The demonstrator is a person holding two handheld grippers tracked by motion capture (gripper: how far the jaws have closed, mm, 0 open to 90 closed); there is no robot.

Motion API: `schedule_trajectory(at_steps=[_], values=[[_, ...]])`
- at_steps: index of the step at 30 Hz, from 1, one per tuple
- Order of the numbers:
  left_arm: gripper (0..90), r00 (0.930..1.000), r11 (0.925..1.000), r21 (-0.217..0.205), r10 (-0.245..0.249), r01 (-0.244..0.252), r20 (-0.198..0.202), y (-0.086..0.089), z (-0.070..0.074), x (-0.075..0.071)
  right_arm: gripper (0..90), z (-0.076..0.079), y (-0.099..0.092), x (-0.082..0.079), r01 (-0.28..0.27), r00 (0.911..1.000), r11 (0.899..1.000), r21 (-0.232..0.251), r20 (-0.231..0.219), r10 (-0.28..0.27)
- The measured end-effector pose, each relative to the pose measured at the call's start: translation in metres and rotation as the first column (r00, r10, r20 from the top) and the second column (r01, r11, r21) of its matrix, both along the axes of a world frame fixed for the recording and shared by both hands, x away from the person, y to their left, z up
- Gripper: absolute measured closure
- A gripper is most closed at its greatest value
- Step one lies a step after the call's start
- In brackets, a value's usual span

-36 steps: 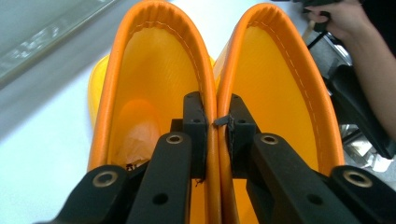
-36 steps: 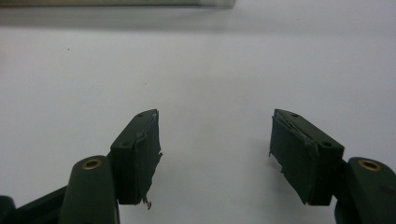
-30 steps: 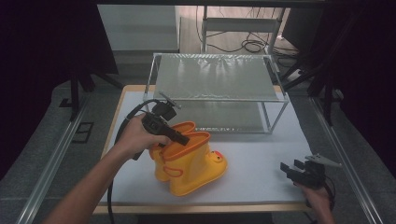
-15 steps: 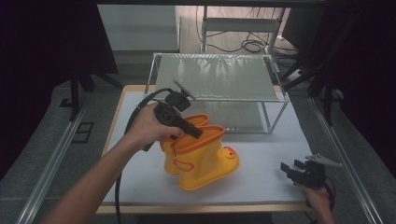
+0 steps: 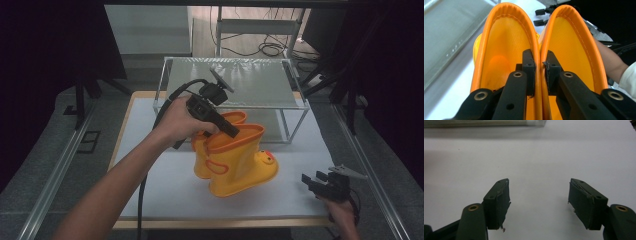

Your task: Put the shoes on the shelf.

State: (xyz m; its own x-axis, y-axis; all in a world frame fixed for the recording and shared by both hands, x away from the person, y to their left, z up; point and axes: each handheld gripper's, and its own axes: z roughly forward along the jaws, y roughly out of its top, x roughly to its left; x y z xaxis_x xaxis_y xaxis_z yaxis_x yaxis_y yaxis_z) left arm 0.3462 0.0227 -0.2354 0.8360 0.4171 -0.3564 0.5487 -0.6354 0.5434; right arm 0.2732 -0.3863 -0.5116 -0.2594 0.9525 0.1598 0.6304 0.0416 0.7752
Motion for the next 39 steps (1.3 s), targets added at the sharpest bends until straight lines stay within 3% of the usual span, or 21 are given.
schedule_trajectory(at_steps=[10, 19, 25, 30, 34, 39], values=[[82.4, 0.9991, 0.9997, -0.018, -0.014, 0.015, 0.041, -0.014, 0.033, 0.011, 33.5, 0.000, -0.001, 0.000, 0.005, 1.0000, 1.000, 0.005, 0.001, -0.005], [82.4, 0.9993, 0.9985, -0.053, -0.012, 0.014, 0.036, -0.025, 0.056, 0.026, 33.5, -0.001, -0.002, 0.001, 0.006, 1.0000, 1.000, 0.007, -0.002, -0.006], [82.4, 0.9988, 0.9977, -0.067, 0.008, -0.005, 0.049, -0.029, 0.081, 0.037, 33.6, -0.002, -0.004, 0.001, 0.012, 0.9999, 1.000, 0.006, -0.008, -0.012], [82.4, 0.9968, 0.9941, -0.094, 0.059, -0.054, 0.053, -0.028, 0.098, 0.050, 33.6, -0.001, -0.005, 0.000, 0.016, 0.9999, 1.000, 0.008, -0.005, -0.016], [82.4, 0.9892, 0.9848, -0.115, 0.137, -0.130, 0.052, -0.023, 0.106, 0.065, 33.6, 0.000, -0.005, 0.000, 0.016, 0.9999, 1.000, 0.010, 0.003, -0.016], [82.4, 0.9662, 0.9633, -0.116, 0.250, -0.242, 0.061, -0.017, 0.112, 0.085, 33.6, -0.001, -0.004, 0.000, 0.015, 0.9999, 1.000, 0.010, 0.001, -0.015]])
